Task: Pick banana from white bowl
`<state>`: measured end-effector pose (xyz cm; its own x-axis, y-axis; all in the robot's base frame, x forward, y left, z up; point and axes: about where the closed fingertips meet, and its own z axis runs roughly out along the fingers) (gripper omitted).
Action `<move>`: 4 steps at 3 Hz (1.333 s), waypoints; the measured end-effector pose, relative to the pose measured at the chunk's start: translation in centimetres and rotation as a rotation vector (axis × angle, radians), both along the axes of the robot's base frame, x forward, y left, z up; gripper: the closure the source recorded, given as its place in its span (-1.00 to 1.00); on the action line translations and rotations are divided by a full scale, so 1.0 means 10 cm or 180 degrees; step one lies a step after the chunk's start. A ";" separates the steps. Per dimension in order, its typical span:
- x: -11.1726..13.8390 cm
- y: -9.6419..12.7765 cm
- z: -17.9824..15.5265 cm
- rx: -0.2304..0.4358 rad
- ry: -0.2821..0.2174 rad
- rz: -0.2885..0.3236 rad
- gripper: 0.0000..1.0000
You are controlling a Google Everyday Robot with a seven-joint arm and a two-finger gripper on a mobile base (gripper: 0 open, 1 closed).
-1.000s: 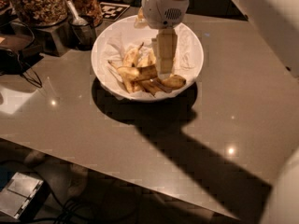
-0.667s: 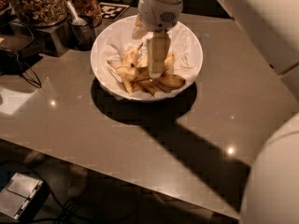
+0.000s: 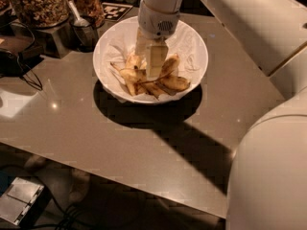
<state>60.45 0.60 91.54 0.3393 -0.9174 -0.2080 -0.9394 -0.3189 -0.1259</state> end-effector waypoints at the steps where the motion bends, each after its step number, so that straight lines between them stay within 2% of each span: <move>1: 0.02 -0.02 -0.12 -0.0060 0.0035 0.0021 -0.28; 3: 0.02 -0.06 -0.34 -0.0136 0.0125 0.0055 -0.26; 4: 0.02 -0.06 -0.34 -0.0136 0.0126 0.0055 0.10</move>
Offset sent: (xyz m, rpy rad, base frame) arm -0.0166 -0.0225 -0.0360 -0.1023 0.1079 0.0318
